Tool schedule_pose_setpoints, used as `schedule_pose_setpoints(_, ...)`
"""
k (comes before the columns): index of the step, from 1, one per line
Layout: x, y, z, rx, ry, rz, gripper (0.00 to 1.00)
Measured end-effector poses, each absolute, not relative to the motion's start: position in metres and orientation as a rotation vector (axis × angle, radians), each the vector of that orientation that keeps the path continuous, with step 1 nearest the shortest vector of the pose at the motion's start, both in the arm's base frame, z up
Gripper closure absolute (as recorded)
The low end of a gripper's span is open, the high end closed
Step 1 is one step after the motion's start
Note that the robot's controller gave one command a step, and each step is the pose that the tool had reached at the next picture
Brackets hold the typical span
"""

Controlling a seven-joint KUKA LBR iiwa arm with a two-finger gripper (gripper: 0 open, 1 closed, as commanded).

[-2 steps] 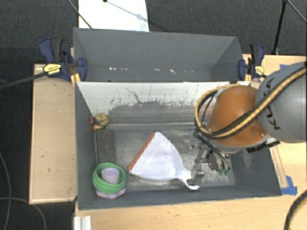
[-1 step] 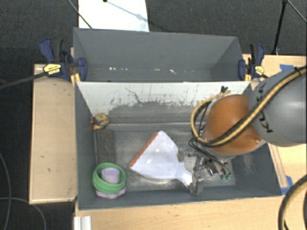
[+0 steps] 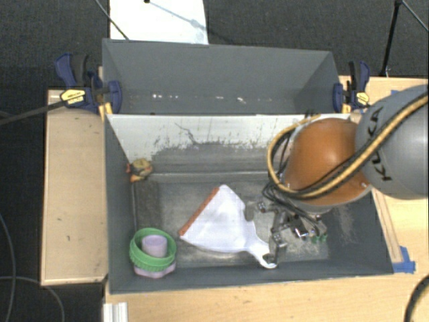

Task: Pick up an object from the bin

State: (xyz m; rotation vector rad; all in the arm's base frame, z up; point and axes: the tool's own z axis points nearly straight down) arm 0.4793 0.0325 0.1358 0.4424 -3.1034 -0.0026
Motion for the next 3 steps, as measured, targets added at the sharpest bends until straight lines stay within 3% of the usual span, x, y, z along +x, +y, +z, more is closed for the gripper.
schedule_pose_setpoints(1,0.503,0.05,0.158,-0.279,-3.133,-0.002,0.0)
schedule_pose_setpoints(2,0.5,0.065,0.159,-0.542,-3.095,-0.001,0.0)
schedule_pose_setpoints(3,0.498,0.066,0.157,-0.469,-3.111,-0.004,0.0)
